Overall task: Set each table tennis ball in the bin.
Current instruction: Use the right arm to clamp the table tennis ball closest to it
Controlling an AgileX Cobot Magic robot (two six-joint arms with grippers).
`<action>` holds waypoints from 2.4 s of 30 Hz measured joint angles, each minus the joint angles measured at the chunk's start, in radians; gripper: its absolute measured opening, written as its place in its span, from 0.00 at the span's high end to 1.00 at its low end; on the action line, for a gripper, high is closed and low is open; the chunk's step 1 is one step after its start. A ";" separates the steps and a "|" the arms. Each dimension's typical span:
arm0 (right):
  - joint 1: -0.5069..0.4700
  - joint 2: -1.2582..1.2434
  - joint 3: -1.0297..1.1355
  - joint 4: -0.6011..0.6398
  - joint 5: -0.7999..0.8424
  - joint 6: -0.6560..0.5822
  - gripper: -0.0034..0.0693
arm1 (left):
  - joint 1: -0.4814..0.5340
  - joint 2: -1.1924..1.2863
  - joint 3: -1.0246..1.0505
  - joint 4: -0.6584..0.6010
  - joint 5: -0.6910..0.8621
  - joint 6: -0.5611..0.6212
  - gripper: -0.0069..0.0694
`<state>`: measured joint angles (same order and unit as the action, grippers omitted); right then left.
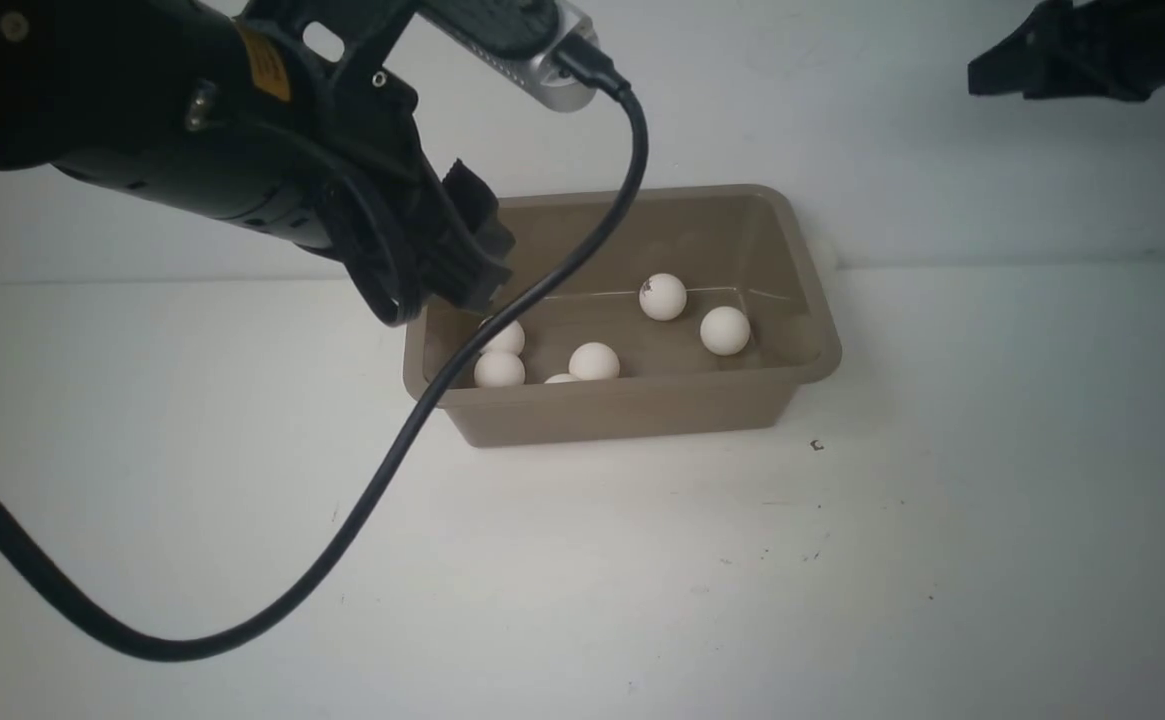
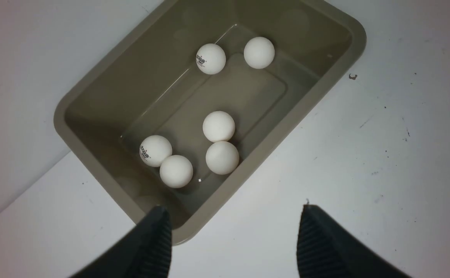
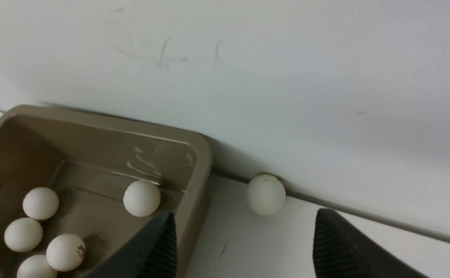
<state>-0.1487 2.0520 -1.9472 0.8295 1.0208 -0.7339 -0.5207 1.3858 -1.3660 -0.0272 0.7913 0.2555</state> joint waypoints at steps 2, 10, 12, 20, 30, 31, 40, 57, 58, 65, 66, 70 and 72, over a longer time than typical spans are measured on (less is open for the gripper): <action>0.000 -0.012 0.000 0.027 -0.005 -0.007 0.36 | 0.000 0.000 0.000 0.000 -0.001 0.000 0.39; 0.000 -0.018 0.000 0.314 -0.086 -0.066 0.36 | 0.000 0.000 0.000 0.000 -0.014 0.003 0.39; 0.000 -0.018 0.000 0.401 -0.104 -0.101 0.36 | 0.000 0.000 0.000 0.000 -0.026 0.003 0.39; -0.019 -0.020 0.000 0.739 -0.280 -0.335 0.36 | 0.000 0.000 0.000 -0.001 -0.038 -0.013 0.39; -0.284 -0.194 0.001 0.708 -0.130 -0.553 0.38 | 0.000 0.000 0.000 0.001 -0.039 -0.023 0.39; -0.313 -0.210 0.000 0.693 -0.098 -0.550 0.38 | 0.000 0.000 0.000 0.001 -0.039 -0.023 0.39; -0.405 -0.273 0.008 0.347 0.157 -0.443 0.38 | 0.000 0.000 0.000 0.001 -0.048 0.003 0.39; 0.012 -0.157 0.314 0.123 -0.257 -0.557 0.35 | 0.000 0.000 0.000 0.001 -0.035 0.004 0.39; 0.012 -0.157 0.314 0.123 -0.257 -0.557 0.35 | 0.000 0.000 0.000 0.001 -0.034 0.004 0.39; 0.044 0.005 0.317 0.266 -0.323 -0.567 0.29 | 0.000 0.000 0.000 0.001 0.005 0.004 0.39; 0.044 0.021 0.317 0.284 -0.336 -0.567 0.29 | 0.000 0.000 0.000 0.001 0.007 0.004 0.39; 0.050 0.068 0.317 0.356 -0.372 -0.568 0.28 | 0.000 0.000 0.000 0.001 0.009 0.008 0.39; 0.057 0.071 0.317 0.378 -0.385 -0.562 0.28 | 0.000 0.000 0.000 0.001 0.009 0.011 0.39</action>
<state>-0.0921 2.1232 -1.6301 1.2071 0.6362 -1.2955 -0.5207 1.3858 -1.3660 -0.0261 0.8005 0.2670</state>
